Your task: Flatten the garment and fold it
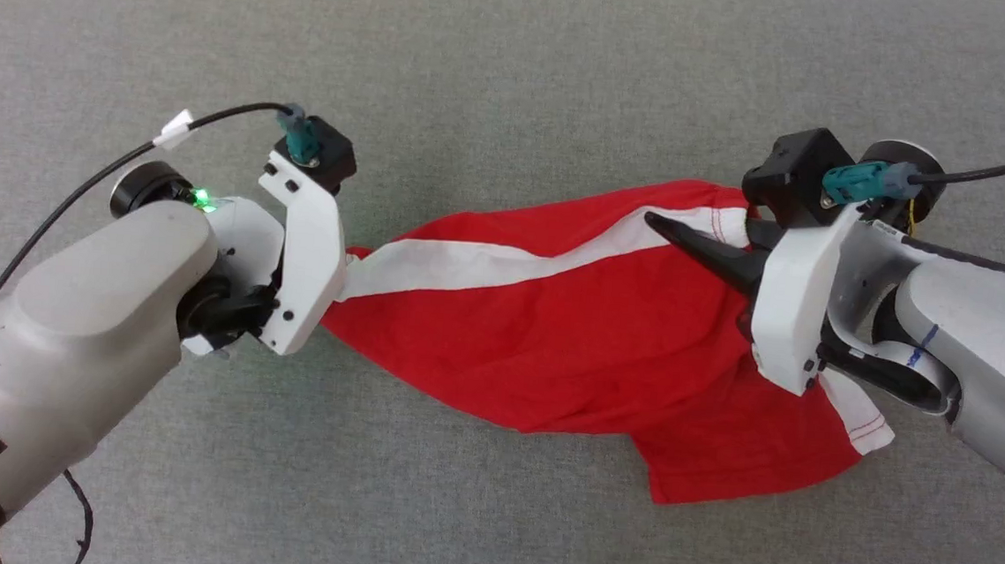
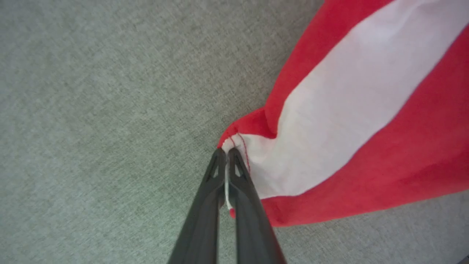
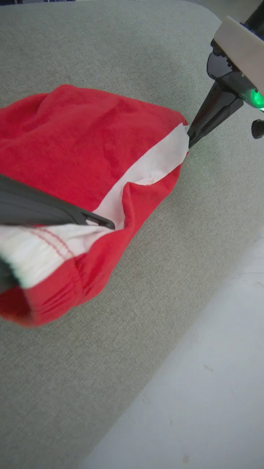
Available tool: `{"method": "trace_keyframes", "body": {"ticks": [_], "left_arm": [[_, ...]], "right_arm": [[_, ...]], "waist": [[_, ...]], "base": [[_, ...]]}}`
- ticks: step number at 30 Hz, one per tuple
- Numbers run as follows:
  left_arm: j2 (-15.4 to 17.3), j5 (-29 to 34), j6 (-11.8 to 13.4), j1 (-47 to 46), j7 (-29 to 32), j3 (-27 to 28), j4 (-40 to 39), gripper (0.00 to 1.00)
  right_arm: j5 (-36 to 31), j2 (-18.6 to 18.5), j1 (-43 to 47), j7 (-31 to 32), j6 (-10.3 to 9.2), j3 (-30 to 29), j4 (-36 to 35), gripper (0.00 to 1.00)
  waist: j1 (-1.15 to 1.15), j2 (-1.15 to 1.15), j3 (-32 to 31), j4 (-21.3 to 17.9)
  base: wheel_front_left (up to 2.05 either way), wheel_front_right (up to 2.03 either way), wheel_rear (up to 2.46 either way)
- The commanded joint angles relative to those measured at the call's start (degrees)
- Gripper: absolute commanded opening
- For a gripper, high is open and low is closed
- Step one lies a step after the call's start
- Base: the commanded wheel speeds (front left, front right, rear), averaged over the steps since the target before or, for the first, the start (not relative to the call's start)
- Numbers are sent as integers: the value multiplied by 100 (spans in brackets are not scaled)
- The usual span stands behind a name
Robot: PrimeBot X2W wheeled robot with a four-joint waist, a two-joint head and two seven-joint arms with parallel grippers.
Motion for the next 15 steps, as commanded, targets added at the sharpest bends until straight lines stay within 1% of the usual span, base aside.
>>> {"method": "trace_keyframes", "body": {"ticks": [1, 5, 9, 13, 14, 15], "left_arm": [[-14, -141, -37, 55, -169, -101, 31, 0], [42, -495, -37, 26, -766, 21, 25, 0], [182, -762, -37, -5, -1427, 160, -5, 0], [257, -1307, -37, -41, -2081, 482, -250, 0], [257, -1307, -37, -41, -2081, 482, -250, 0], [307, -1357, -37, -98, -2245, 557, -293, 0]], "right_arm": [[-35, 13, 47, -115, -11, 10, 22, 0], [-33, 7, 86, -337, -11, 11, 95, 0], [11, -45, 45, -680, -11, 11, 191, 0], [-30, -166, -124, -1029, -11, -12, 451, 0], [-30, -166, -124, -1029, -11, -12, 451, 0], [-6, -196, -176, -1102, -11, -37, 499, 0]], "waist": [[0, 0, -107, 40], [0, 0, -315, 99], [0, 0, -541, 156], [0, 0, -747, 211], [0, 0, -747, 211], [0, 0, -780, 222]], "base": [[0, 0, 0], [0, 0, 0], [0, 0, 0], [0, 0, 0], [0, 0, 0], [0, 0, 0]]}}
